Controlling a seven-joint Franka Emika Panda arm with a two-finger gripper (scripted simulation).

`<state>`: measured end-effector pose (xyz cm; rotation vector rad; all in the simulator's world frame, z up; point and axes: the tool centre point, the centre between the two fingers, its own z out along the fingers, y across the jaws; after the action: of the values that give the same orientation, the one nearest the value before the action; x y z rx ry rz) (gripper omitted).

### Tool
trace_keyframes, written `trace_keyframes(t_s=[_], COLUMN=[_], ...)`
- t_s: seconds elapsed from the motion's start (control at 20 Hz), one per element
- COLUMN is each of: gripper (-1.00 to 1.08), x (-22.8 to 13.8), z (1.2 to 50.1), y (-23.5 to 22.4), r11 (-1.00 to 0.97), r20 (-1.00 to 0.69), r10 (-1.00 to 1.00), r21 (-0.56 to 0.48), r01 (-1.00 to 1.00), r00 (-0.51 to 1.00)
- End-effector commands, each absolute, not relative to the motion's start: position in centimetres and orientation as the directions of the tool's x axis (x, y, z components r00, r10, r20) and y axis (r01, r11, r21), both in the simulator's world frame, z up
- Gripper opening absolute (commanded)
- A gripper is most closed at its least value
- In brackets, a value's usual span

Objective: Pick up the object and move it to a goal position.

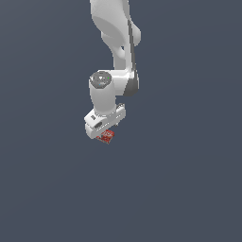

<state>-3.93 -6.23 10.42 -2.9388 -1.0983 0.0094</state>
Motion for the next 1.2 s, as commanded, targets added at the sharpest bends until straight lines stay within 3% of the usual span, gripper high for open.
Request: trace_keyframes(t_s=[0.0, 0.65, 1.15], gripper=[1.00, 1.00, 1.00], x=[-4.3, -6.0, -6.4], z=[9.8, 7.1, 6.5], y=[-6.7, -8.7, -9.1], r11=[-0.712, -0.503, -0.447], r20=[-0.004, -0.001, 0.000], r10=[0.702, 0.864, 0.894], r21=[-0.005, -0.001, 0.000], r01=[0.702, 0.864, 0.894], r00=[0.712, 0.503, 0.447])
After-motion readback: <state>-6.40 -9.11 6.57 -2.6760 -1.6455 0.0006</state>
